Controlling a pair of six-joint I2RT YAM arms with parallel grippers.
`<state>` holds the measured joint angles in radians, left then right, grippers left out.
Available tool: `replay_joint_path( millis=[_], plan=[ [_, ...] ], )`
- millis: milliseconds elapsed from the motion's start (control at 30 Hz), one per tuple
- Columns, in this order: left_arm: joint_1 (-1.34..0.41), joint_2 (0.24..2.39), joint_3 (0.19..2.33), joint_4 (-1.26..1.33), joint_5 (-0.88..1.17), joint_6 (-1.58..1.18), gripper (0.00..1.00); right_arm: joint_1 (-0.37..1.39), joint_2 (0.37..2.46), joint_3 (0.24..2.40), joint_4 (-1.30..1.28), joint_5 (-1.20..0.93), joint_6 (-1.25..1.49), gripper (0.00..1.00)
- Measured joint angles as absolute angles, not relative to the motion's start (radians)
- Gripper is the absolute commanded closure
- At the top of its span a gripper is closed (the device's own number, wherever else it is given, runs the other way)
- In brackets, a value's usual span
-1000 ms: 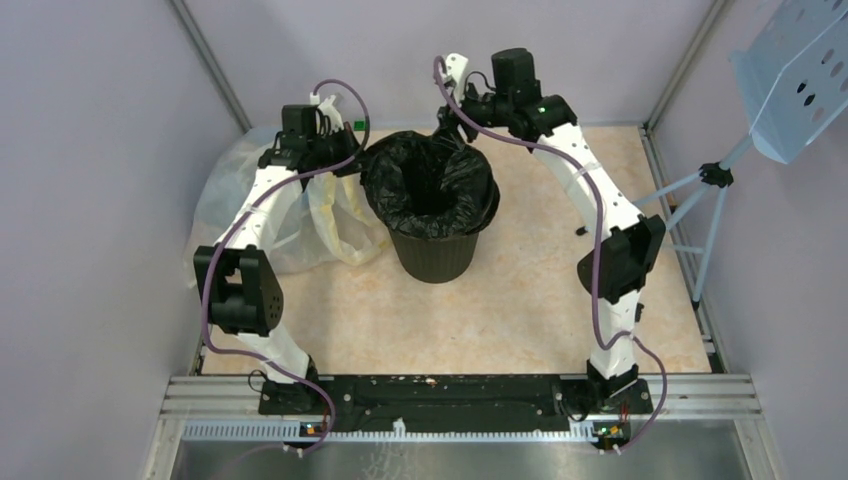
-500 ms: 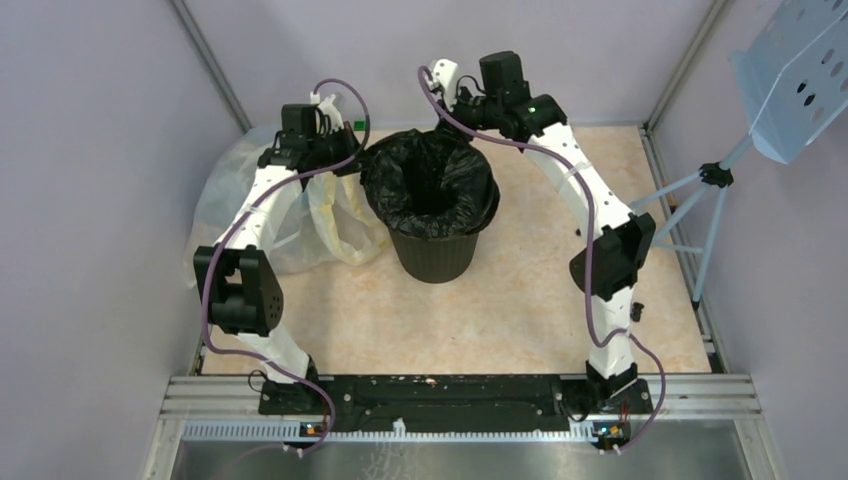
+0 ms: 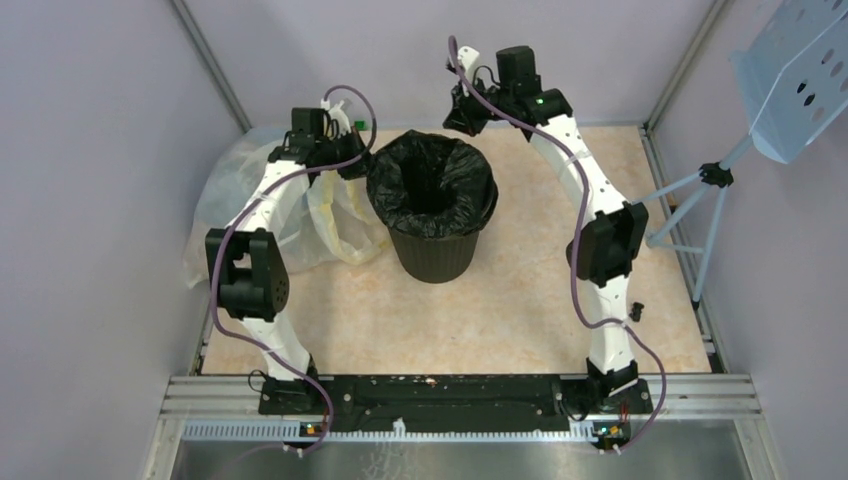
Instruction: Put the trash bags into the trash bin
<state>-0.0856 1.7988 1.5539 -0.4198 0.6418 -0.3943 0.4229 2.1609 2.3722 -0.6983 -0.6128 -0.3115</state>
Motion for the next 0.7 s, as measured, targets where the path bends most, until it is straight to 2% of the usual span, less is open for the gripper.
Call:
replay_joint_path(
  millis=[233,333,467,600,700],
  plan=[
    [-0.087,1.825,1.542,-0.432,0.662,-0.394,1.0,0.409,2.215,2.37,-0.701,-0.638,-0.263,1.0],
    [-0.088,1.825,1.526,-0.43,0.665,-0.394,1.0,0.405,2.215,2.37,-0.694,-0.638,-0.238,0.88],
    [-0.088,1.824,1.524,-0.432,0.665,-0.394,1.0,0.401,2.214,2.37,-0.681,-0.629,-0.223,0.56],
    [-0.088,1.824,1.538,-0.446,0.659,-0.391,0.99,0.402,2.175,2.335,-0.664,-0.63,-0.242,0.43],
    [-0.088,1.819,1.565,-0.456,0.64,-0.387,1.0,0.408,2.099,2.273,-0.656,-0.632,-0.283,0.39]
  ],
)
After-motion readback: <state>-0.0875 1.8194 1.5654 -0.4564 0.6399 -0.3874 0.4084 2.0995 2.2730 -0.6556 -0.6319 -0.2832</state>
